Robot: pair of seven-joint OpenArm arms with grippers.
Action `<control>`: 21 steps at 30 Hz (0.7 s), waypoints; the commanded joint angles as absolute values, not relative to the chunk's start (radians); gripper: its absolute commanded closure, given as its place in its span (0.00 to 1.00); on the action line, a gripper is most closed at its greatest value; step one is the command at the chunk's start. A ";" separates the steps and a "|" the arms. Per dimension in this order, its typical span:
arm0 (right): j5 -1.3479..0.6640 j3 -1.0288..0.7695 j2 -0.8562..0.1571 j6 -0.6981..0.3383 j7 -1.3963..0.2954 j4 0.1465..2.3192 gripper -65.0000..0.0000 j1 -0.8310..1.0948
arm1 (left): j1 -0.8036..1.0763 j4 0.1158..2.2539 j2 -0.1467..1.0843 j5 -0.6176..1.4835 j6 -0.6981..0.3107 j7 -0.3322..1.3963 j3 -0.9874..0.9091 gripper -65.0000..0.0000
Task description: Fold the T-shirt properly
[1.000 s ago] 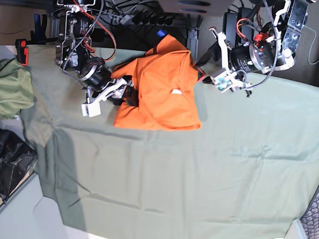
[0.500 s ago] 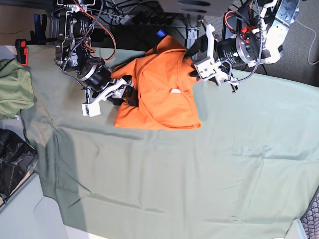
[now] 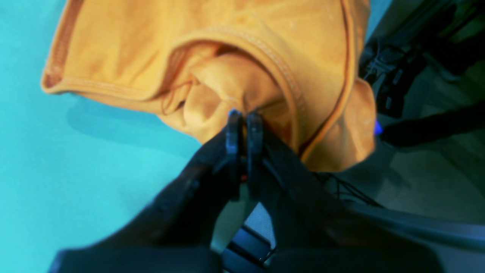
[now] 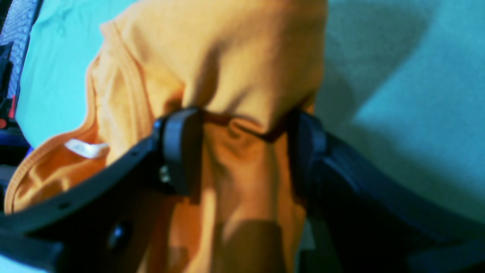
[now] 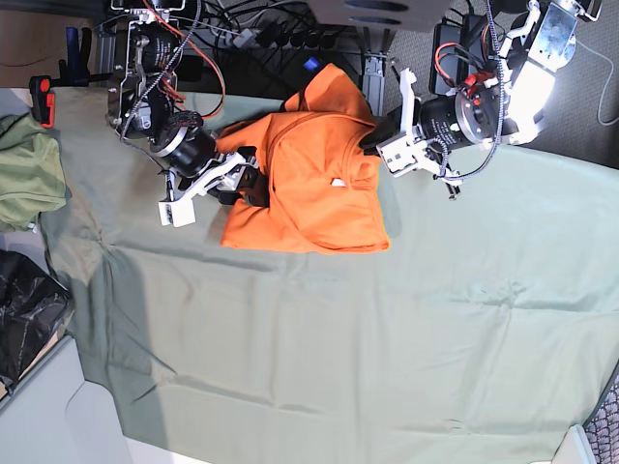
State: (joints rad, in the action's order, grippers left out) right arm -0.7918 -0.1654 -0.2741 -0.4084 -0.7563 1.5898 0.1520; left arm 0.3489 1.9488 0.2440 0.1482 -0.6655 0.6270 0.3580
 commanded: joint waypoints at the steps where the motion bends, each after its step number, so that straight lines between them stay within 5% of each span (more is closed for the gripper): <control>1: -0.804 -0.173 -0.285 -0.524 -0.741 1.602 0.44 0.142 | 0.346 1.961 0.244 0.155 -0.694 0.619 0.357 1.00; 21: -0.804 -0.203 -0.286 -0.524 -0.741 1.602 0.44 0.142 | 0.233 1.961 0.250 0.191 -0.695 0.670 0.275 1.00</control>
